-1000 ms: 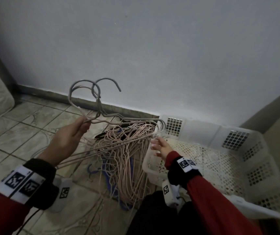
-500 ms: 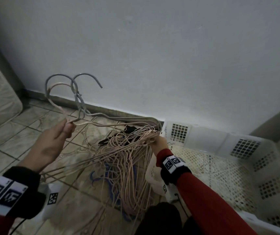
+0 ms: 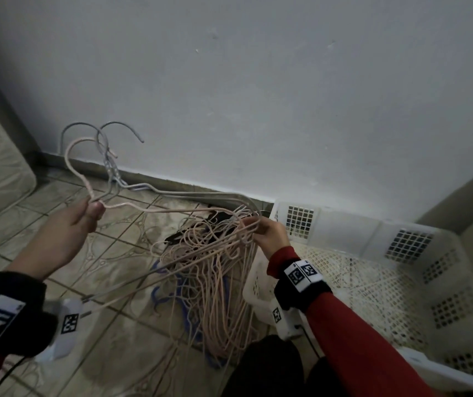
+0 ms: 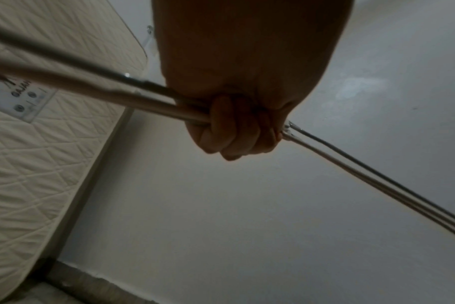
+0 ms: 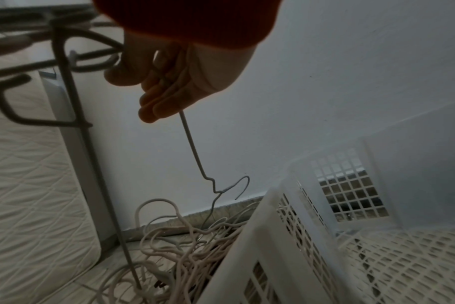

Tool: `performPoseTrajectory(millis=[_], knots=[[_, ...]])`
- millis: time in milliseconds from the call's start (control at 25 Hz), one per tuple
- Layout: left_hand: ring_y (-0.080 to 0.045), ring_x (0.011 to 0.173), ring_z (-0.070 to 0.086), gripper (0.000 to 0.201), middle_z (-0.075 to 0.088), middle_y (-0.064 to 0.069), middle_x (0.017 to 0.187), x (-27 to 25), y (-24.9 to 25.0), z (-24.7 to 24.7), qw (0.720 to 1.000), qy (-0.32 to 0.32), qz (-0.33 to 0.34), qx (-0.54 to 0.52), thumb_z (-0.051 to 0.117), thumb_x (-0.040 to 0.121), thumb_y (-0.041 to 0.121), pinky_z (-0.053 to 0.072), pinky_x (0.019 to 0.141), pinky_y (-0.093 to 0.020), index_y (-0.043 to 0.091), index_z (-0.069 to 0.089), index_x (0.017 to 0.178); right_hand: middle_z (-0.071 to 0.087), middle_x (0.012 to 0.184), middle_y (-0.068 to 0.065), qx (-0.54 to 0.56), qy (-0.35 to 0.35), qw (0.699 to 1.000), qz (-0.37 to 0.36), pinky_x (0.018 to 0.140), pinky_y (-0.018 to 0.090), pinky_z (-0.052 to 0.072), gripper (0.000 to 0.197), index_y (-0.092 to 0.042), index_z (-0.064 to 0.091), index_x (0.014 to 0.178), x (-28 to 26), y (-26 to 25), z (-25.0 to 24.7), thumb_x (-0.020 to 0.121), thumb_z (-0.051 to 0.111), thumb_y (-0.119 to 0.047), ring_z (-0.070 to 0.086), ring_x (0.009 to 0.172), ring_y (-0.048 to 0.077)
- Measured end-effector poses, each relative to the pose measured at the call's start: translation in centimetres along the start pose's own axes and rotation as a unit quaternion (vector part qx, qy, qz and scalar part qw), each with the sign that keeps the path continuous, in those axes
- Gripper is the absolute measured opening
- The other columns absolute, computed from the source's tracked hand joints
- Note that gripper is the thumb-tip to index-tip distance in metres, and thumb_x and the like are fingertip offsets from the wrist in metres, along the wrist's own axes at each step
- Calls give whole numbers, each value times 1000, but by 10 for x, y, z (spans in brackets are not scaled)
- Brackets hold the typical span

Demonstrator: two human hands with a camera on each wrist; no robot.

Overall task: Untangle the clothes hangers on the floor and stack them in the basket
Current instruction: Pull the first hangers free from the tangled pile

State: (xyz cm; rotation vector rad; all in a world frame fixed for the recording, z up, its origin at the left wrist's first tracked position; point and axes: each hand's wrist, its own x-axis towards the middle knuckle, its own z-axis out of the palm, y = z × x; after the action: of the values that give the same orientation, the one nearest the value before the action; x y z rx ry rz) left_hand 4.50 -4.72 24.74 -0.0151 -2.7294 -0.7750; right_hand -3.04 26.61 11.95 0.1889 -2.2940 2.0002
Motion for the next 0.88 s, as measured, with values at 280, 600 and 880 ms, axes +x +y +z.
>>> performPoseTrajectory(millis=[280, 600, 880], knots=[[-26, 59, 43, 56, 45, -5, 56, -11, -7, -15, 998, 22, 43, 30, 15, 72, 63, 29, 57, -33, 14, 43, 73, 64, 93, 7, 44, -12, 998, -53, 70, 9, 53, 30, 6, 61, 102, -7, -9, -3, 75, 56, 19, 65, 71, -10], [2, 40, 44, 58, 42, -4, 54, -18, -22, -21, 995, 70, -31, -68, 22, 74, 77, 30, 51, -38, 28, 51, 66, 67, 90, 14, 25, -40, 998, -45, 73, 14, 54, 30, -5, 55, 96, -28, 4, -7, 79, 50, 20, 68, 73, -4], [10, 44, 45, 50, 42, -1, 53, -14, 4, -38, 992, 97, 41, -65, 23, 82, 61, 30, 50, -31, 20, 43, 63, 43, 135, 14, -350, -155, 923, 44, 99, 32, 44, 58, -13, 45, 130, -27, 4, -17, 80, 43, 16, 47, 121, 29]])
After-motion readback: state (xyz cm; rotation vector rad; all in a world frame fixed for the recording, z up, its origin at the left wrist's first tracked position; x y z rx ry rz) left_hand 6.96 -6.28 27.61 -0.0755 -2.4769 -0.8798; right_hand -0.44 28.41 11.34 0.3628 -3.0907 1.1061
